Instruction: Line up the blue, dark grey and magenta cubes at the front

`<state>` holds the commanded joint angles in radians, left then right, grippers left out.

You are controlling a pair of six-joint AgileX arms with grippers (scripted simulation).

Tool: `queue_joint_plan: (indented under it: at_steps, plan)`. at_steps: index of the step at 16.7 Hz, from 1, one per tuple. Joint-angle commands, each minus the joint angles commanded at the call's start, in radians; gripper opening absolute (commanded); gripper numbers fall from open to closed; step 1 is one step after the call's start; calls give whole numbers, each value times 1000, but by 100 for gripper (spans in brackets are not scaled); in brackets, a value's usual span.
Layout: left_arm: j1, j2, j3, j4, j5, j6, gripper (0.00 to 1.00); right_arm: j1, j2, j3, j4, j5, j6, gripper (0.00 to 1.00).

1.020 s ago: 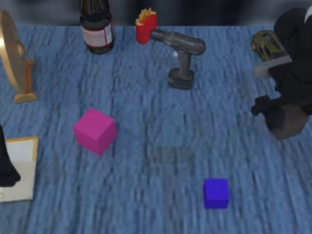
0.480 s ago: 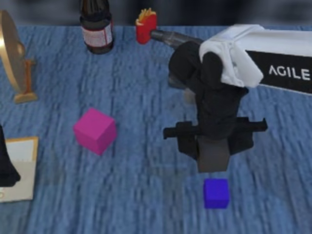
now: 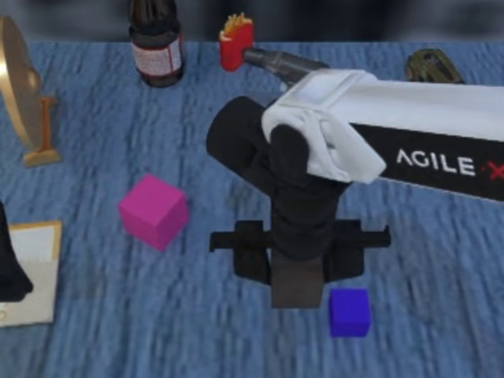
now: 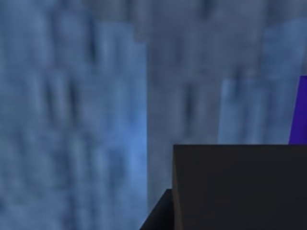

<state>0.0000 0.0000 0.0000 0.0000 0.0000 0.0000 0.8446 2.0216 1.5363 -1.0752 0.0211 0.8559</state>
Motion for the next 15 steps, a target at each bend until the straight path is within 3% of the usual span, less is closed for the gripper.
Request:
queue_joint_plan:
  at_steps: [4,10,15]
  plan:
    - [0,0,0,0,0,0,100,-4,9,-17,18,-2,0,0]
    - [0,0,0,0,0,0,100,3,83,-139,227,-1,3,0]
    - [0,0,0,0,0,0,100,4,94,-153,247,1,5,0]
